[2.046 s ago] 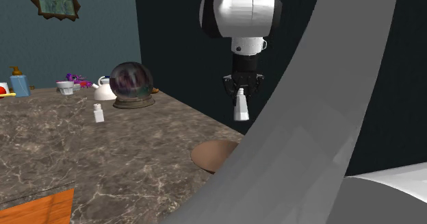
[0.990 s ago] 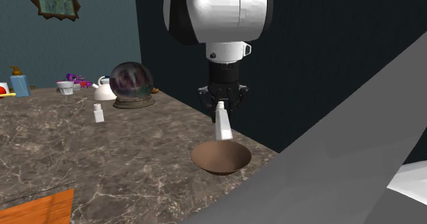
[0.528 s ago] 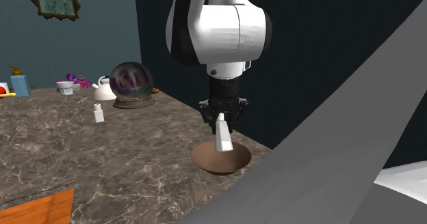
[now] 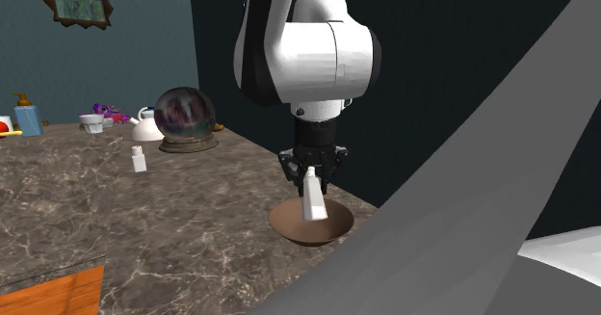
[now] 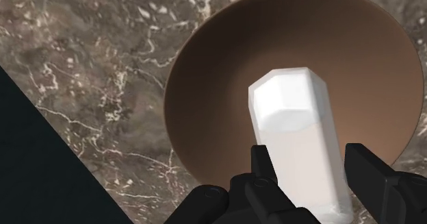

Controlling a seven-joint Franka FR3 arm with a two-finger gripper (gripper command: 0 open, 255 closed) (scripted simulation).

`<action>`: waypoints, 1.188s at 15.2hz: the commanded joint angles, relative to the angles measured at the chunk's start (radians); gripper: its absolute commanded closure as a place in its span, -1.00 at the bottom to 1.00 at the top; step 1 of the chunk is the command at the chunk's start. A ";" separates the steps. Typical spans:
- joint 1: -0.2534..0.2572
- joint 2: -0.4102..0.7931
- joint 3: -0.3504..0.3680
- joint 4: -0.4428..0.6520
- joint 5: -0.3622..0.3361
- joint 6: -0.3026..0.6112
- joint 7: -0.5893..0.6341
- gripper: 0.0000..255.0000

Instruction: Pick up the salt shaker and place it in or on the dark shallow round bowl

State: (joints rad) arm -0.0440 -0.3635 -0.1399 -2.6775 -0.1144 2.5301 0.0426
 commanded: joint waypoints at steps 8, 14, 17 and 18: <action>-0.001 -0.034 0.003 0.008 0.000 -0.042 0.001 -1.00; -0.001 -0.118 0.012 0.039 0.002 -0.157 0.001 -1.00; -0.001 -0.118 0.012 0.039 0.002 -0.157 0.001 -1.00; -0.001 -0.118 0.012 0.039 0.002 -0.157 0.001 -1.00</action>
State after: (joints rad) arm -0.0449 -0.4812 -0.1278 -2.6386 -0.1128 2.3736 0.0442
